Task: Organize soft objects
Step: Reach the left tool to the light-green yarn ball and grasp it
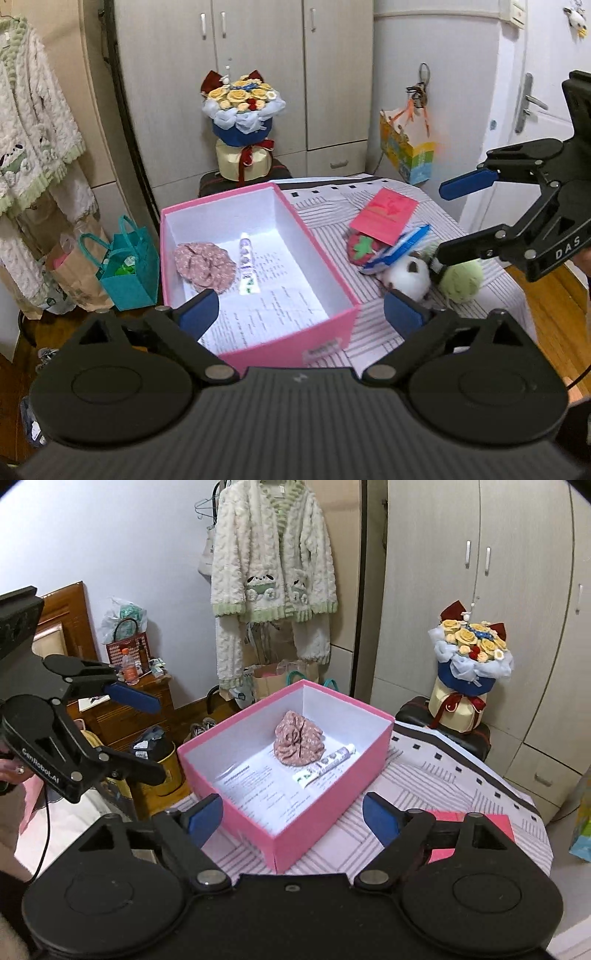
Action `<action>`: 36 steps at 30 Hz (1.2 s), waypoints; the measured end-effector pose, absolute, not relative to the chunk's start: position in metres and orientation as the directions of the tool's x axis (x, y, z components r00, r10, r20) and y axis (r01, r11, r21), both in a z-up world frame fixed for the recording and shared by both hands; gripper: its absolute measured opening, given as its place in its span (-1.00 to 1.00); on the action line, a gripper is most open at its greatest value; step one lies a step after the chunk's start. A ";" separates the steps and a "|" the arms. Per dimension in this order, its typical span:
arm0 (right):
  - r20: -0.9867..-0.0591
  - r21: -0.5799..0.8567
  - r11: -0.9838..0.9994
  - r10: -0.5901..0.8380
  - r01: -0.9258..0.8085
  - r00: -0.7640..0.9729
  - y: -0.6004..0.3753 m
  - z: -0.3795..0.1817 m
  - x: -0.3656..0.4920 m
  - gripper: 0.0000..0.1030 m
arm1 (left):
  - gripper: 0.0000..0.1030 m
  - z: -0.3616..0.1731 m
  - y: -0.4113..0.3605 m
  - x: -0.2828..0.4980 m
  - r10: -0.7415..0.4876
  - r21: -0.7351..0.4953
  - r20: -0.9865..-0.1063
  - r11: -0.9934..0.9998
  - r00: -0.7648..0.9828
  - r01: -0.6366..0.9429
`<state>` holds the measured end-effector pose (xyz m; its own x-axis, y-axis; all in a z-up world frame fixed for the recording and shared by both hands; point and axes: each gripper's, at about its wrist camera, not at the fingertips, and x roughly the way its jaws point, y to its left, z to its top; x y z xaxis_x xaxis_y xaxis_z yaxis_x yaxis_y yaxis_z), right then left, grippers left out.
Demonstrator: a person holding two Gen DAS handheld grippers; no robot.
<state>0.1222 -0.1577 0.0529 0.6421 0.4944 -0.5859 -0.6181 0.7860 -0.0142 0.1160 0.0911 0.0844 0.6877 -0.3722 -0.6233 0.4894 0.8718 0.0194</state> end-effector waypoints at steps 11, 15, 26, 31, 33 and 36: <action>-0.569 -0.051 0.831 0.432 -0.554 0.699 -0.215 0.017 0.069 0.68 | 0.91 0.061 0.036 0.078 -0.394 0.078 -0.655 0.814 0.645 0.576; -0.567 -0.061 0.854 0.397 -0.517 0.722 -0.236 -0.005 0.056 0.68 | 0.91 0.050 0.011 0.074 -0.429 0.070 -0.665 0.779 0.611 0.623; -0.545 -0.097 0.888 0.331 -0.450 0.770 -0.283 -0.072 0.046 0.68 | 0.84 0.006 -0.051 0.084 -0.493 0.021 -0.700 0.708 0.516 0.706; -0.519 -0.087 0.900 0.326 -0.428 0.790 -0.293 -0.103 0.057 0.68 | 0.83 -0.012 -0.070 0.101 -0.559 -0.070 -0.681 0.693 0.474 0.718; -0.477 -0.081 0.919 0.303 -0.385 0.825 -0.297 -0.113 0.061 0.68 | 0.73 -0.018 -0.079 0.110 -0.565 -0.104 -0.688 0.698 0.455 0.709; -0.451 -0.087 0.926 0.292 -0.367 0.844 -0.299 -0.129 0.070 0.68 | 0.59 -0.031 -0.095 0.121 -0.572 -0.136 -0.691 0.703 0.442 0.698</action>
